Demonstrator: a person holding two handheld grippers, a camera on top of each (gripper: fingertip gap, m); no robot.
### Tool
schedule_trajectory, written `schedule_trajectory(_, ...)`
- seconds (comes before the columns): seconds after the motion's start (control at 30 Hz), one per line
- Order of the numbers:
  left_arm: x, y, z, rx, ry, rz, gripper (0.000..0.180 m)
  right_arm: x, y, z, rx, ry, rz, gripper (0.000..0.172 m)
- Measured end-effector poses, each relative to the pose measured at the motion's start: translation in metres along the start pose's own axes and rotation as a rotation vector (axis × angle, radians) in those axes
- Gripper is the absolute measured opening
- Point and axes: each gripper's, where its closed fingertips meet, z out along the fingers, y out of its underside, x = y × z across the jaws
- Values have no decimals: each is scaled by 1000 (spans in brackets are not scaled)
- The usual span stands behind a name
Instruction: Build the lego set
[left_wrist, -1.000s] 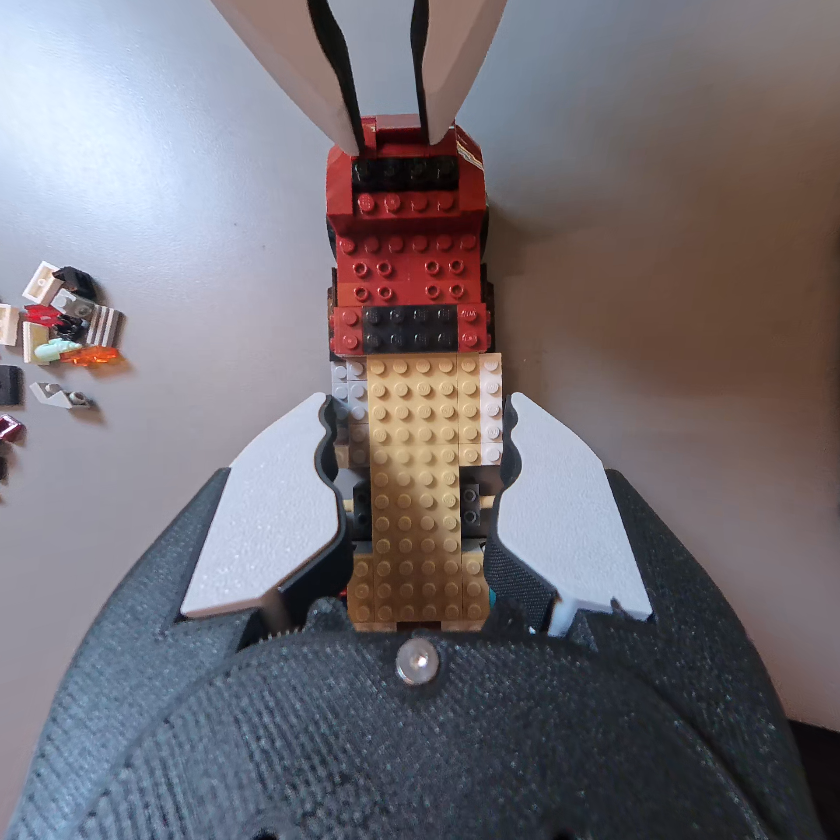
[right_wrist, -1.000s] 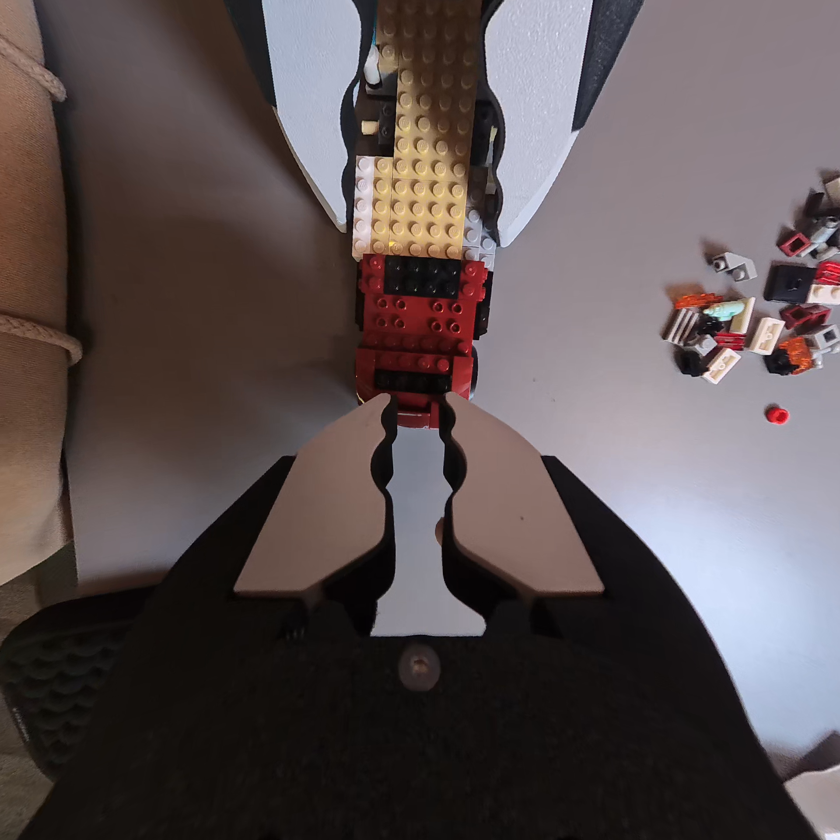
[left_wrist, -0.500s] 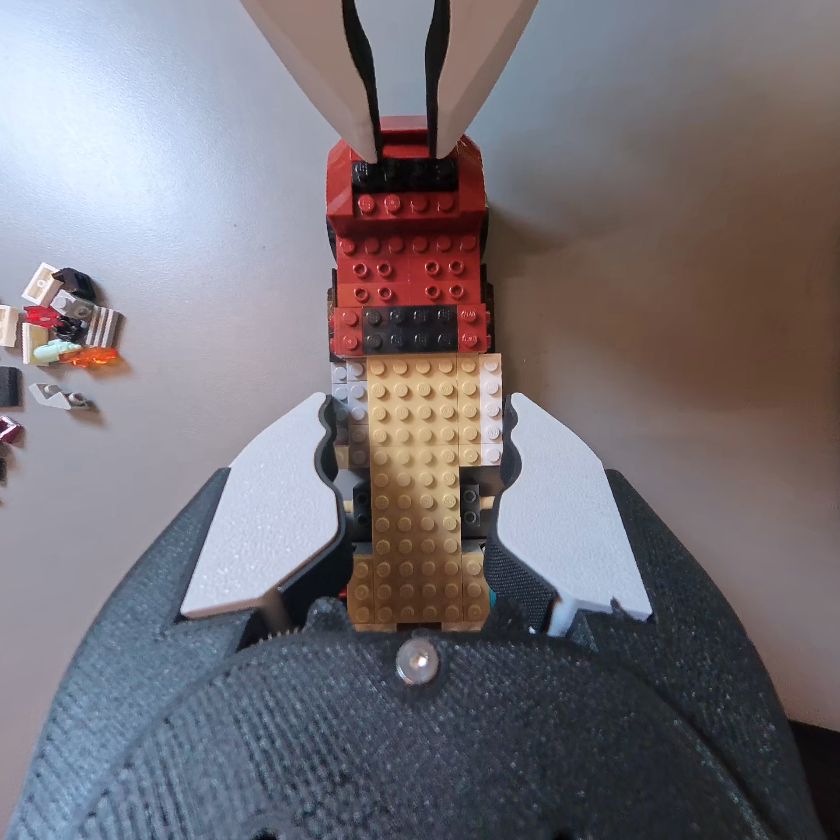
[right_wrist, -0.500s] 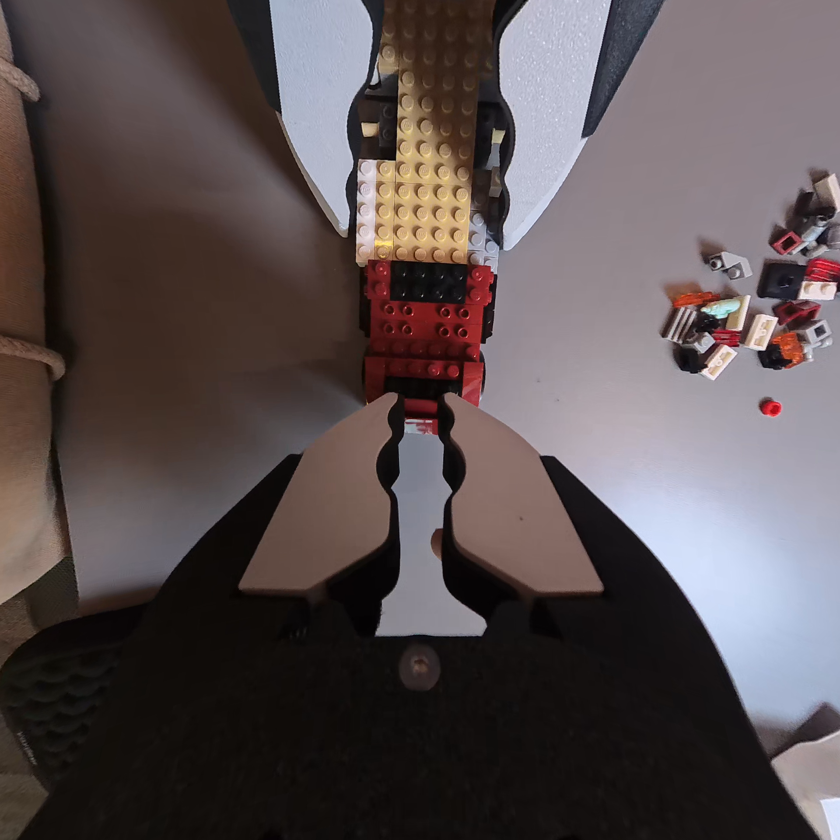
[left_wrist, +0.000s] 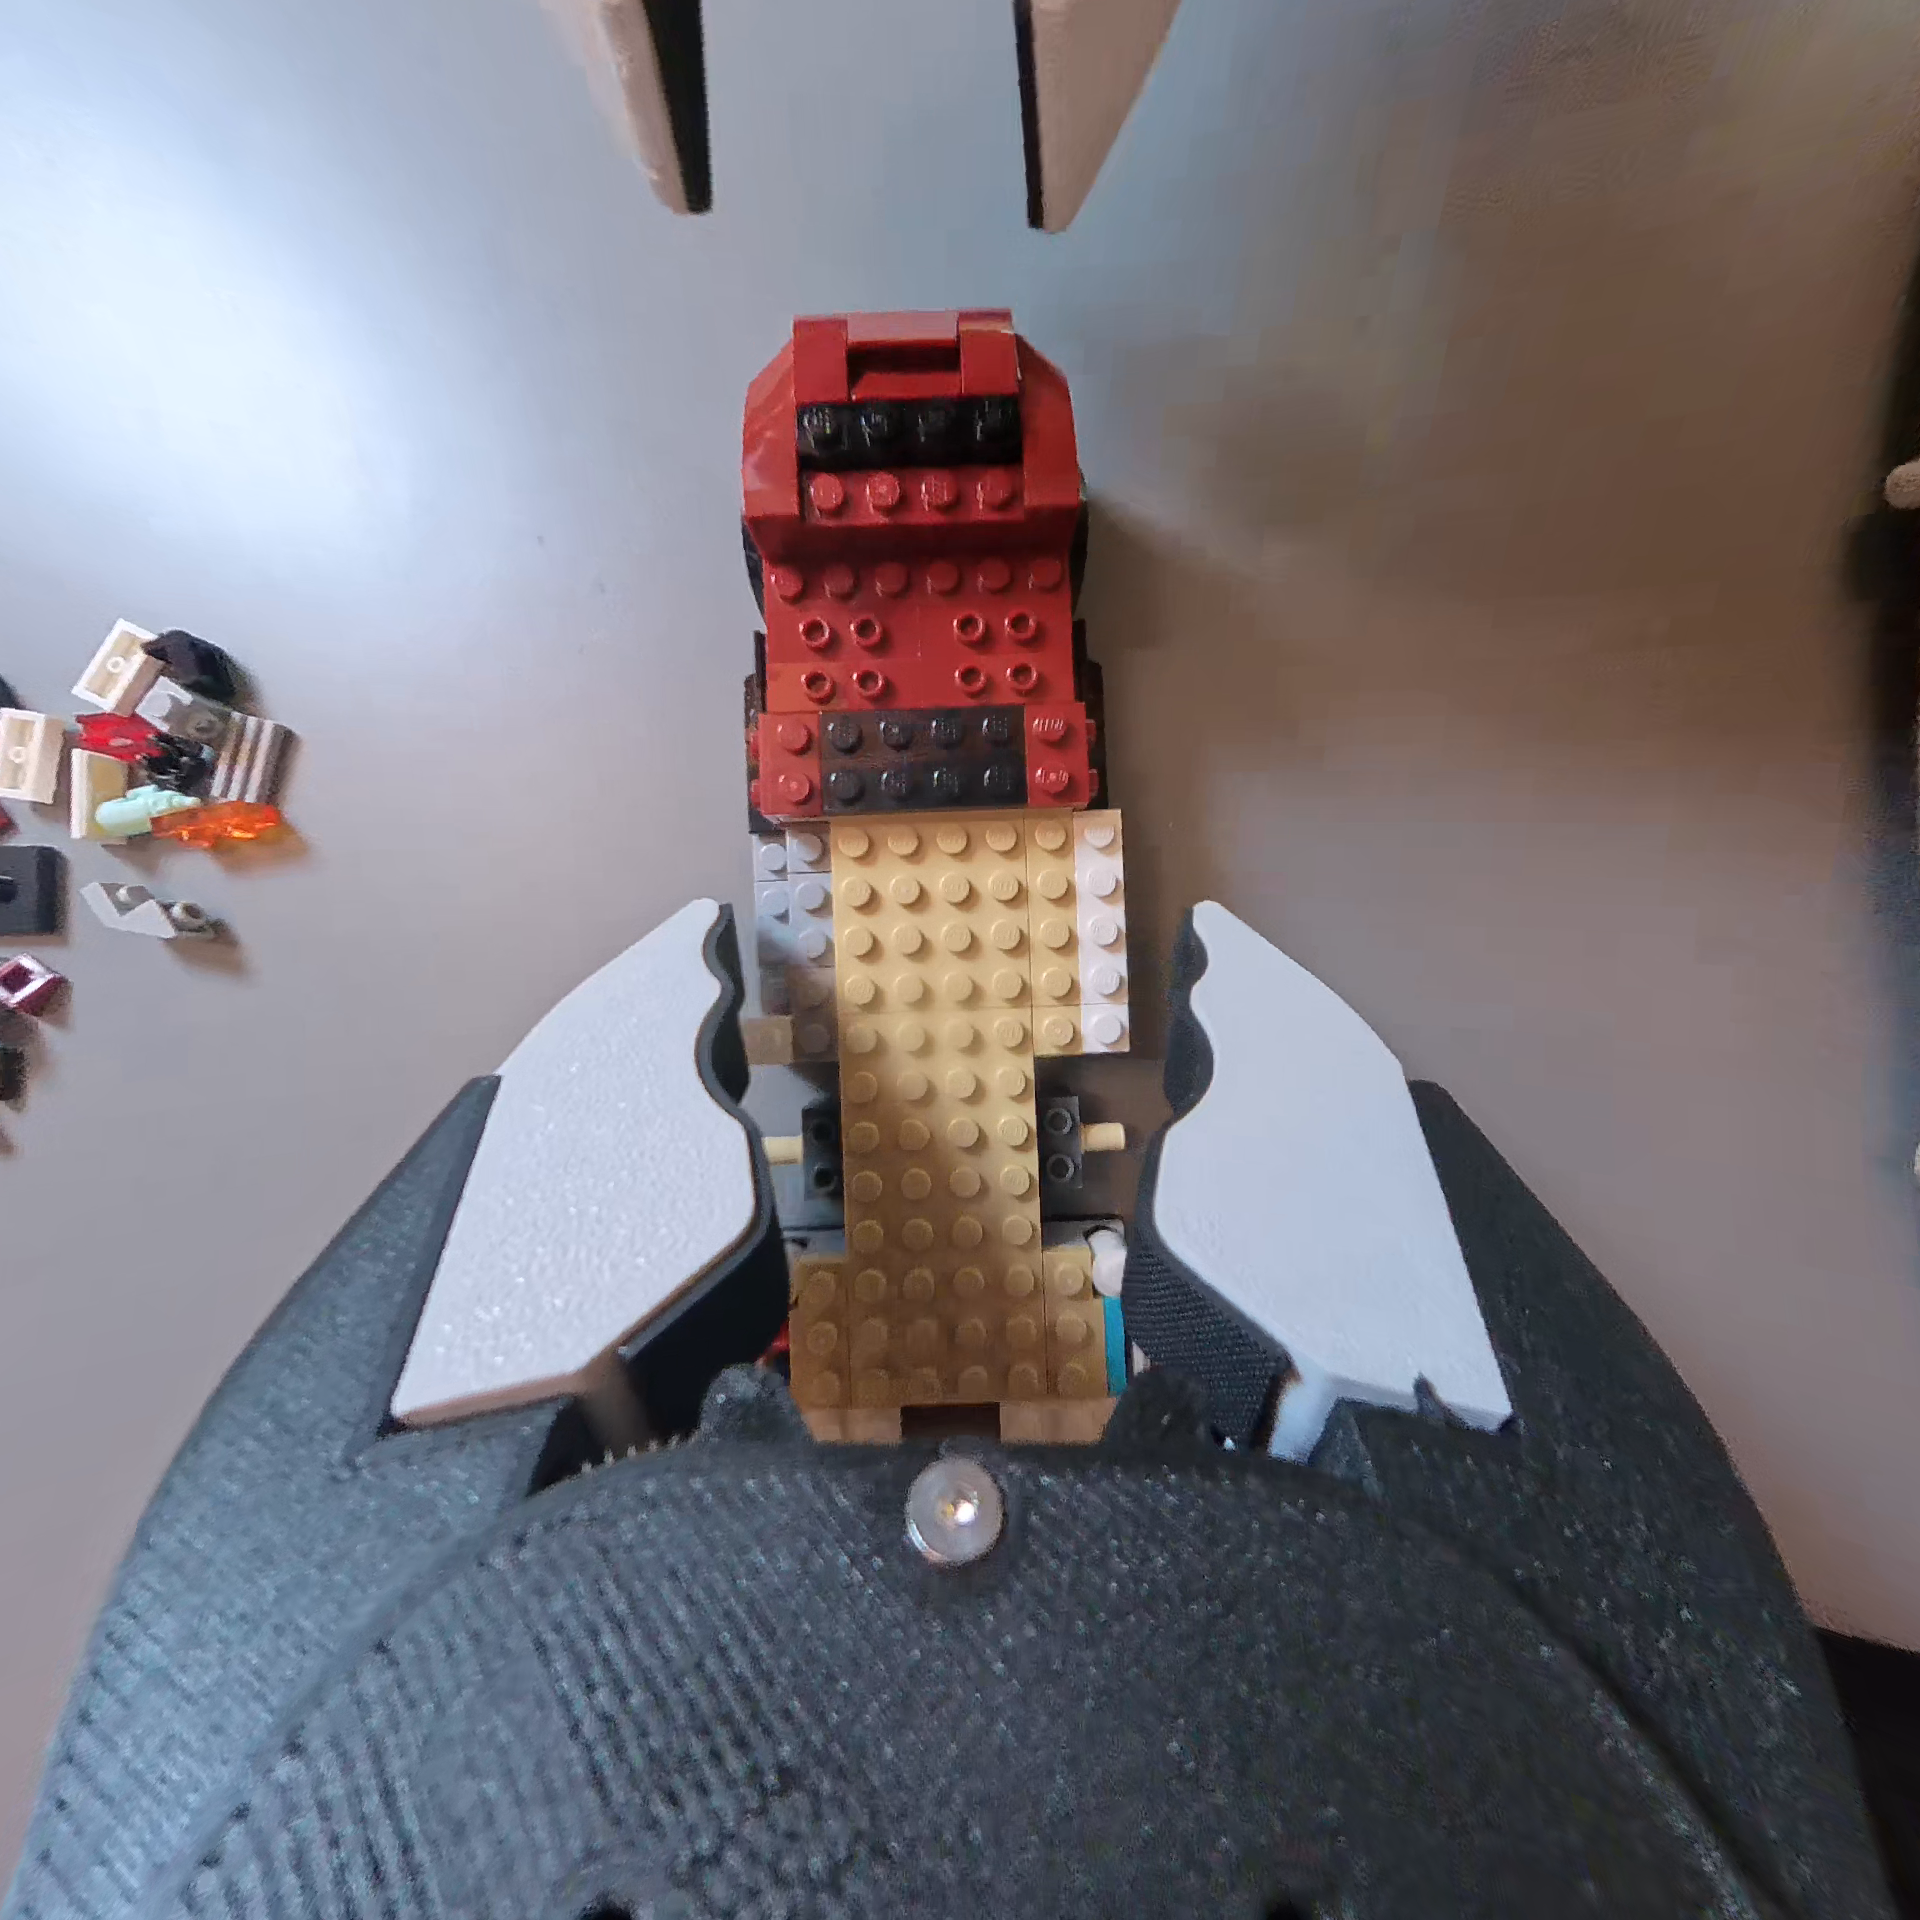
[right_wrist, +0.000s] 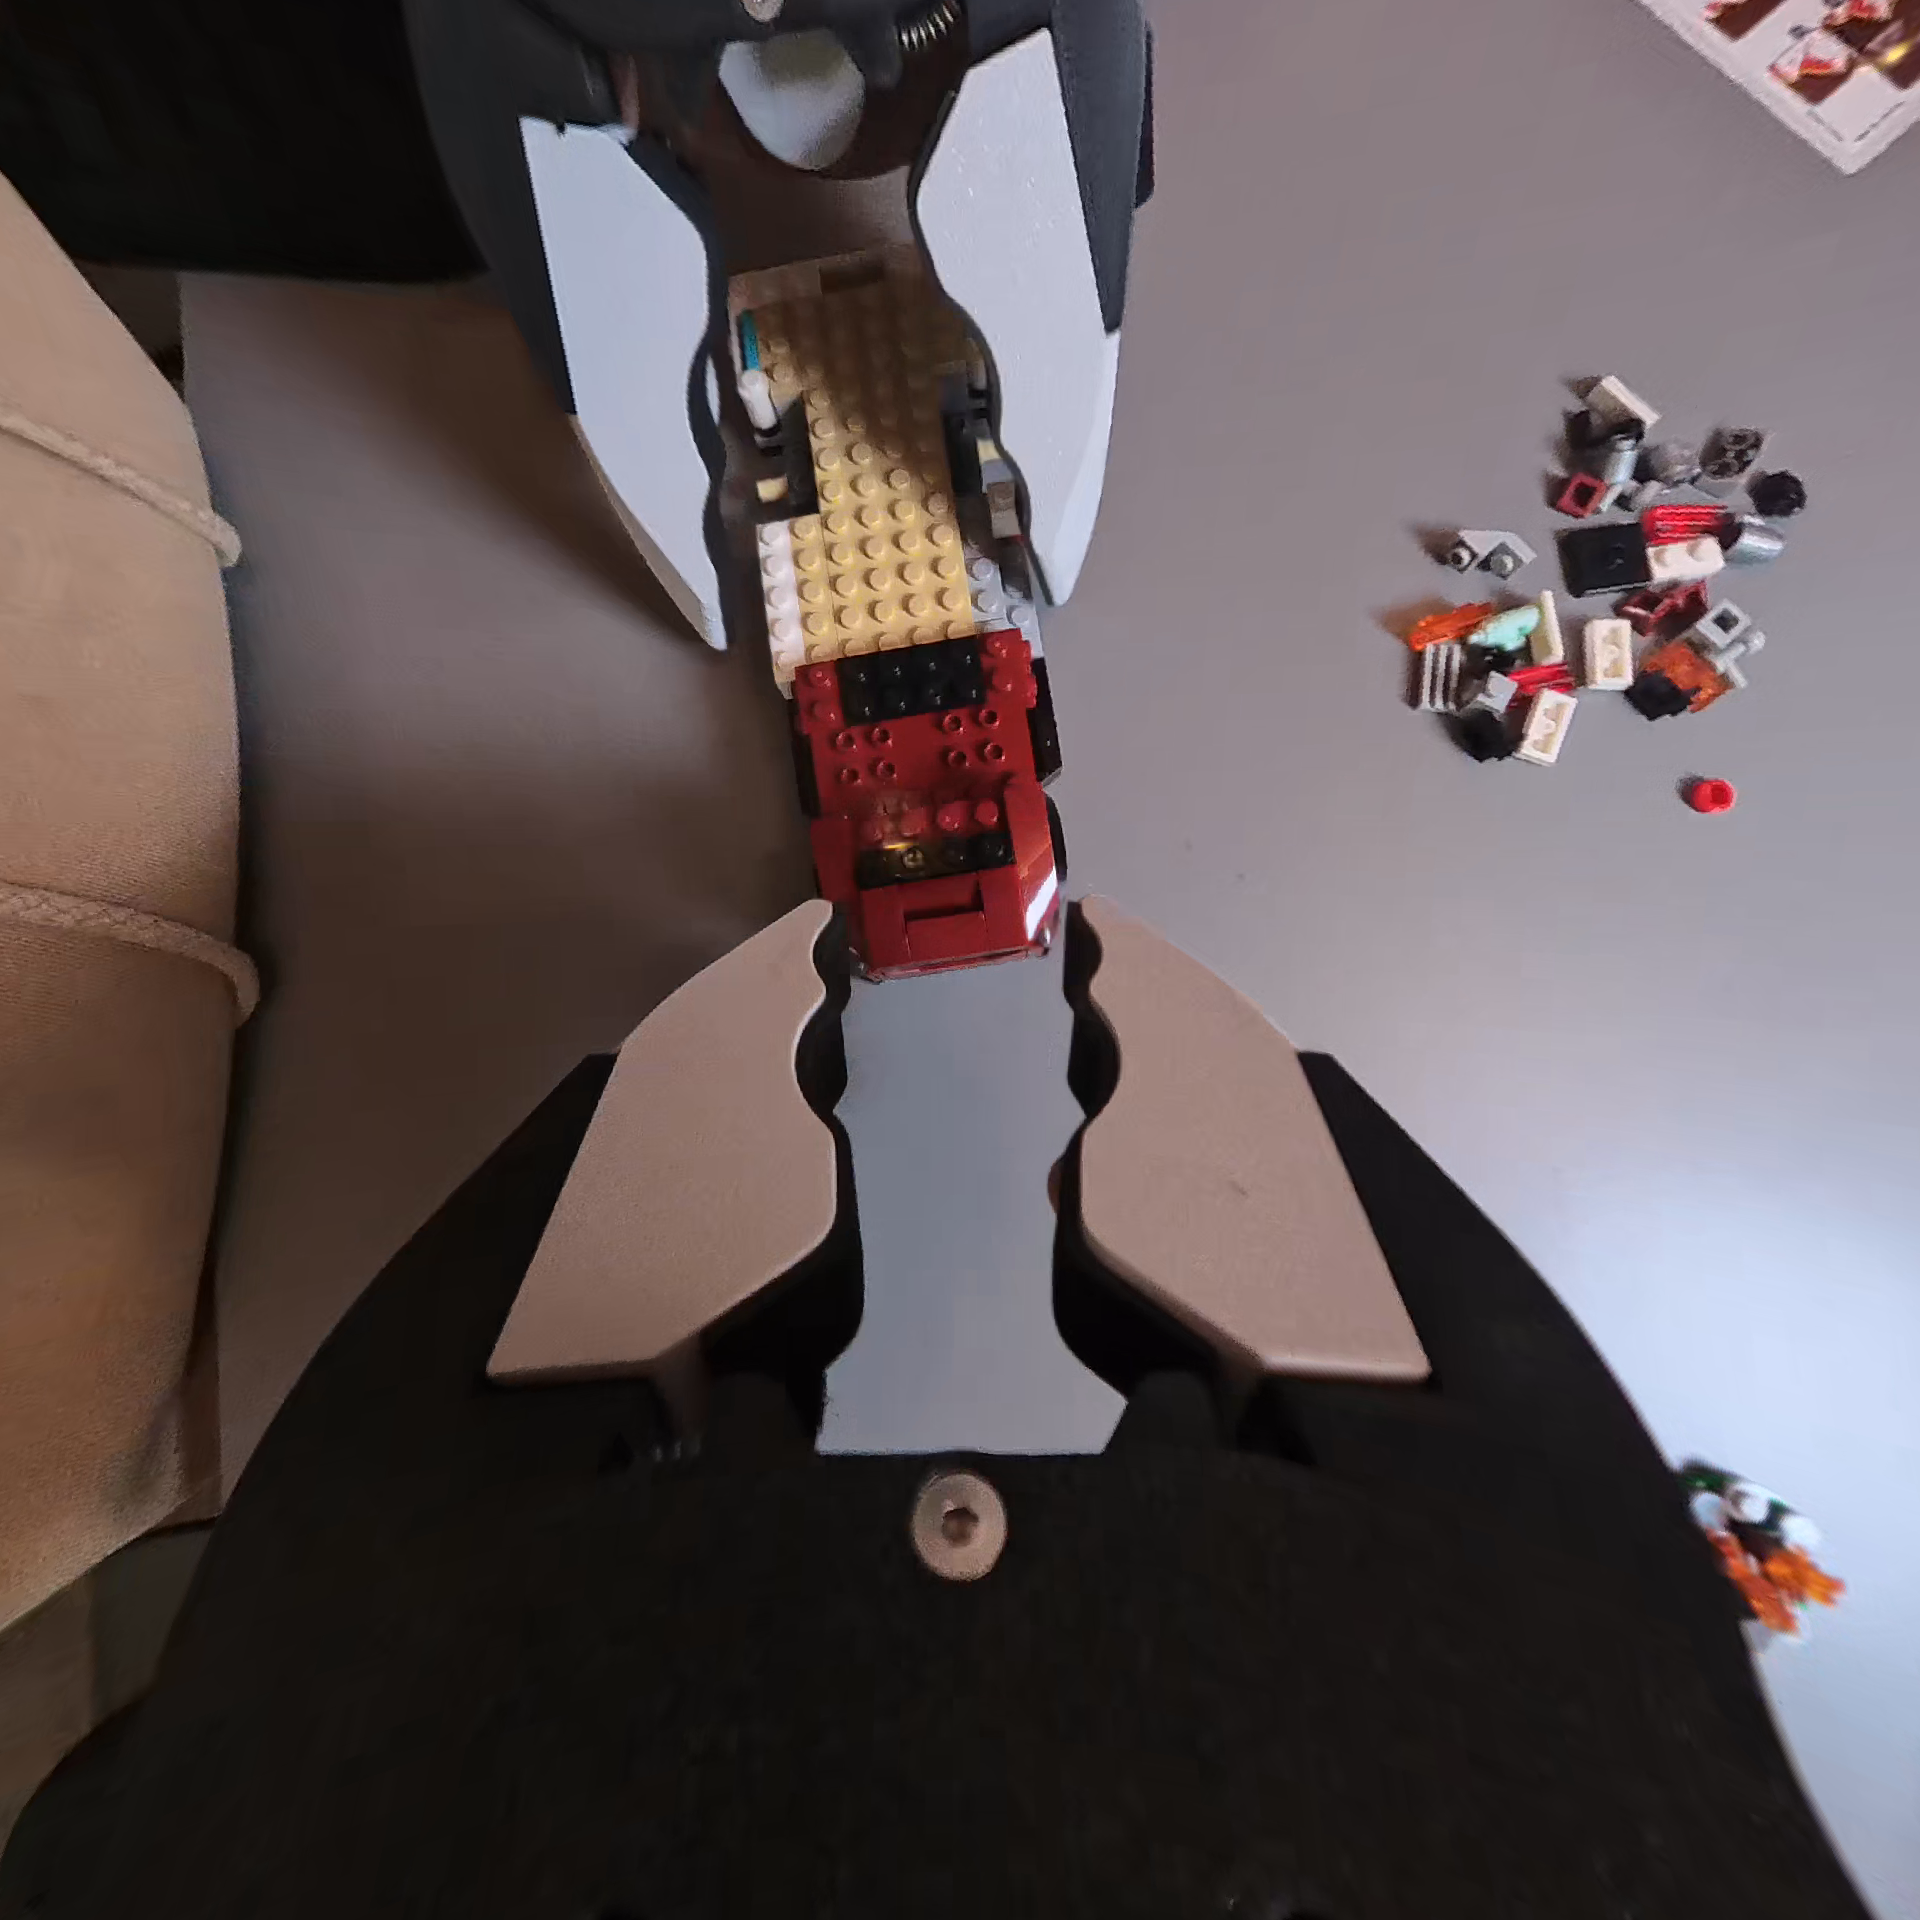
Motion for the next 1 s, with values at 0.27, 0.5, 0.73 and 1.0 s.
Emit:
schedule_trajectory(0.27, -8, 17, -43, 16, -116, -35, 84, 1, 23, 9, 124, 102, 38, 63)
schedule_trajectory(0.5, -3, 50, -41, -58, -118, -111, 84, -4, 18, 27, 102, 77, -48, 66)
schedule_trajectory(0.73, -2, 49, -26, -122, -80, -64, 77, -3, 14, 37, 49, 75, -141, 58)
schedule_trajectory(1.0, -2, 44, -23, -111, -67, -57, 75, -4, 18, 34, 43, 64, -143, 57)
